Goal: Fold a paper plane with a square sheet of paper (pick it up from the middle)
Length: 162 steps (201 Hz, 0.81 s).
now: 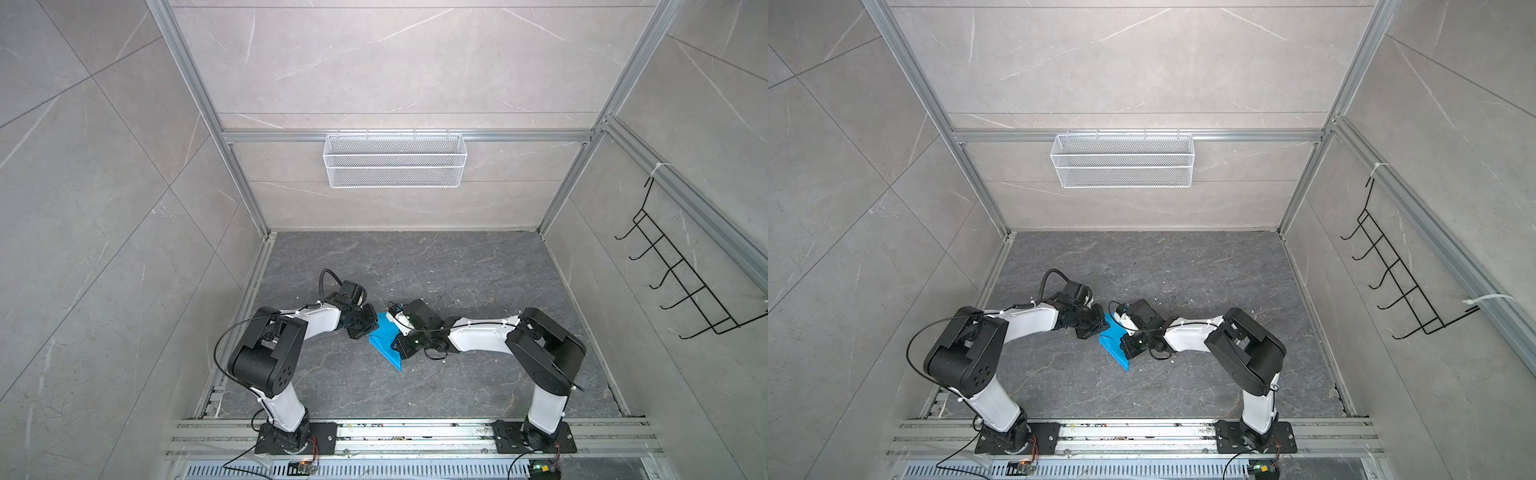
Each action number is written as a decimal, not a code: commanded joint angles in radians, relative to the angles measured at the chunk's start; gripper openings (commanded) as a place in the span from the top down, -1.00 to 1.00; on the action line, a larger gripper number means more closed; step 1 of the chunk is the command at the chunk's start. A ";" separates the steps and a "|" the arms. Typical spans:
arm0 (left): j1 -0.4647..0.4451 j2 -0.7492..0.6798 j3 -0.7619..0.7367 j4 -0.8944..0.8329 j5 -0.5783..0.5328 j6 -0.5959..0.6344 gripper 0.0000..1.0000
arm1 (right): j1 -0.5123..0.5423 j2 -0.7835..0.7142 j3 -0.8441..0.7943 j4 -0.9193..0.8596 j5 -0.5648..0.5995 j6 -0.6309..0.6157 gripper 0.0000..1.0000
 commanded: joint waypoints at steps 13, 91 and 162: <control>-0.002 0.039 0.004 -0.071 0.000 0.028 1.00 | -0.004 0.026 0.026 -0.040 -0.004 -0.008 0.93; -0.002 0.009 0.029 -0.090 0.006 0.029 1.00 | -0.006 0.032 0.023 -0.047 0.003 -0.013 0.93; -0.014 -0.250 -0.111 0.083 0.053 -0.056 0.80 | -0.005 0.040 0.019 -0.056 0.004 -0.010 0.94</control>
